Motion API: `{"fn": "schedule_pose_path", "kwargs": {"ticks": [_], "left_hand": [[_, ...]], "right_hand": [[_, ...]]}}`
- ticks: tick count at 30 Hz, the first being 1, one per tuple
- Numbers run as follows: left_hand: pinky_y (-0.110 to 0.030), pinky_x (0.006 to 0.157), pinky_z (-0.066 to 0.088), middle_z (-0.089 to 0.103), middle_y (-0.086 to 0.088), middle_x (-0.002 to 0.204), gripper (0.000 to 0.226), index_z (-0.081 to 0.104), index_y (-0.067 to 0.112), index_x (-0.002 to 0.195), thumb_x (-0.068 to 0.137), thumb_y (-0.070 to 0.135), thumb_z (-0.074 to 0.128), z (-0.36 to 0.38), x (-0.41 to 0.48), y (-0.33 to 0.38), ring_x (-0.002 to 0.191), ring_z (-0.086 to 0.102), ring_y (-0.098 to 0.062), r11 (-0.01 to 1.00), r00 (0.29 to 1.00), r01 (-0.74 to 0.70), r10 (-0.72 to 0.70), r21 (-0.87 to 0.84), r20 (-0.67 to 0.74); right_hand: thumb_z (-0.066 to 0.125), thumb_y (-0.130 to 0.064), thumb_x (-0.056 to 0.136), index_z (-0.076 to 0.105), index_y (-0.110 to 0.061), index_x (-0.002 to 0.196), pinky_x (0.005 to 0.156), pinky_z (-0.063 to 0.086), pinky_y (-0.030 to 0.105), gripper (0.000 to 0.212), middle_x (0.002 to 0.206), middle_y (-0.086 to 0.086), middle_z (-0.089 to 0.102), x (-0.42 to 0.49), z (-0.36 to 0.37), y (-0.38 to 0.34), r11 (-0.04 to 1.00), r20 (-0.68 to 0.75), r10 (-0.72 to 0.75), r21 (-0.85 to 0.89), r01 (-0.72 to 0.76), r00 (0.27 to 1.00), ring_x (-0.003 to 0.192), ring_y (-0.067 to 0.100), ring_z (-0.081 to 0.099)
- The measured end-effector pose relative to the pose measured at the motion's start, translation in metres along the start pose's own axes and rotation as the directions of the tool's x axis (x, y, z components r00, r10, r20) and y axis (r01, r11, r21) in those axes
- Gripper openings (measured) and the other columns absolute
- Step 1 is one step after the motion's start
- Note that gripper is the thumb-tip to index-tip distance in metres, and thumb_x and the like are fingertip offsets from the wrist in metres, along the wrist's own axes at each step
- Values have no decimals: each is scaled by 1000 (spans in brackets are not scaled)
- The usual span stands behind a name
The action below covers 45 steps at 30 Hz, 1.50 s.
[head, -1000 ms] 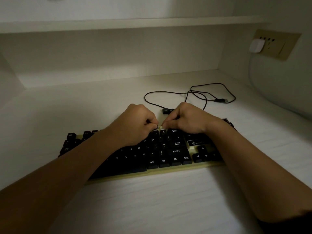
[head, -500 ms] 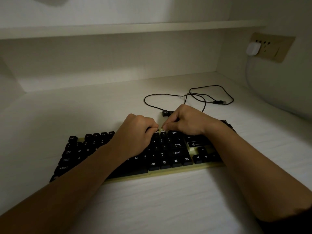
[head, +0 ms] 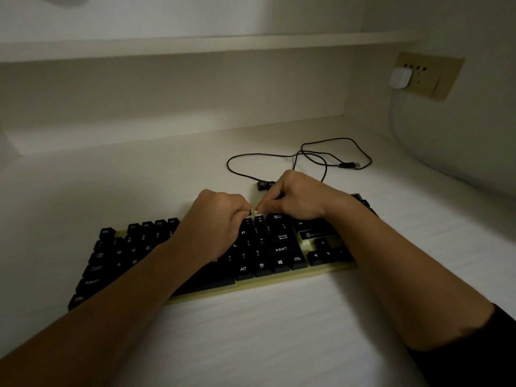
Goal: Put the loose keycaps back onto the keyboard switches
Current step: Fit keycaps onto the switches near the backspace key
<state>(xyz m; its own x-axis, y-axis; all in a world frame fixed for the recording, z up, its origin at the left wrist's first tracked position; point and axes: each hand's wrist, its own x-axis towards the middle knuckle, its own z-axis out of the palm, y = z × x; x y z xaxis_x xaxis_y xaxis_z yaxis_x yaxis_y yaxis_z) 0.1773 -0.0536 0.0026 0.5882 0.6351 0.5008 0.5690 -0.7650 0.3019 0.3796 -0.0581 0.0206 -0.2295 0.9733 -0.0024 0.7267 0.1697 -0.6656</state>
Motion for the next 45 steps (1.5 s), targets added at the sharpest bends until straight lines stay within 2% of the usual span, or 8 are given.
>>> {"fn": "schedule_pose_path", "kwargs": {"ticks": [6,13,23,29,37,39,42,45], "left_hand": [[-38,61,53,72,-2,68,21,74,12,82,87,11,53,2,-3,-1,55,63,-25,995,997,-71,71,68,4],[-38,65,52,72,-3,70,18,73,15,87,90,11,56,5,-3,-4,60,63,-26,996,999,-40,40,85,8],[-33,65,52,72,6,71,20,73,16,77,85,16,54,-2,-2,1,58,62,-11,1000,1000,-12,12,-13,19],[-29,87,55,77,-8,95,29,76,5,84,71,0,50,-5,-6,9,88,73,-22,1000,997,8,-8,1,-79],[-38,87,56,72,-9,115,40,76,6,85,69,1,40,-4,-5,10,99,70,-28,998,998,53,-52,37,-17],[-39,87,55,71,-9,117,42,75,7,91,70,2,39,-4,-4,10,101,69,-27,997,997,72,-72,24,-19],[-39,87,56,70,-10,113,47,66,8,116,77,-7,43,-5,-1,12,100,68,-20,987,987,155,-156,-51,-30],[-35,91,54,68,-8,115,49,59,14,125,82,-5,47,-8,4,11,104,65,-16,964,962,266,-264,-29,70]], "right_hand": [[74,-24,88,82,-19,94,93,56,31,12,91,-10,79,0,0,1,1000,5,14,18,-15,1000,89,3,71],[73,-24,88,82,-19,94,94,56,33,12,91,-9,79,0,0,1,1000,2,19,12,-19,1000,90,4,71],[74,-25,88,82,-20,94,94,56,32,12,91,-10,79,1,0,4,1000,-3,17,21,-17,1000,90,3,70],[74,-27,89,82,-23,93,94,56,31,11,91,-13,79,2,0,6,999,-1,15,35,-15,1000,89,1,70],[72,-25,90,82,-23,95,89,54,22,11,91,-15,78,1,-1,5,1000,8,7,19,-7,1000,87,-2,69],[73,-26,89,82,-23,93,86,54,21,11,87,-15,77,0,-1,4,999,2,18,27,-18,1000,85,-2,69],[72,-27,89,82,-22,90,83,54,22,12,84,-15,76,-1,-2,5,1000,-13,24,9,-24,1000,83,-1,68],[69,-29,91,81,-18,89,87,57,30,16,89,-8,77,-2,-7,7,999,-59,42,-2,-42,997,88,7,69]]}}
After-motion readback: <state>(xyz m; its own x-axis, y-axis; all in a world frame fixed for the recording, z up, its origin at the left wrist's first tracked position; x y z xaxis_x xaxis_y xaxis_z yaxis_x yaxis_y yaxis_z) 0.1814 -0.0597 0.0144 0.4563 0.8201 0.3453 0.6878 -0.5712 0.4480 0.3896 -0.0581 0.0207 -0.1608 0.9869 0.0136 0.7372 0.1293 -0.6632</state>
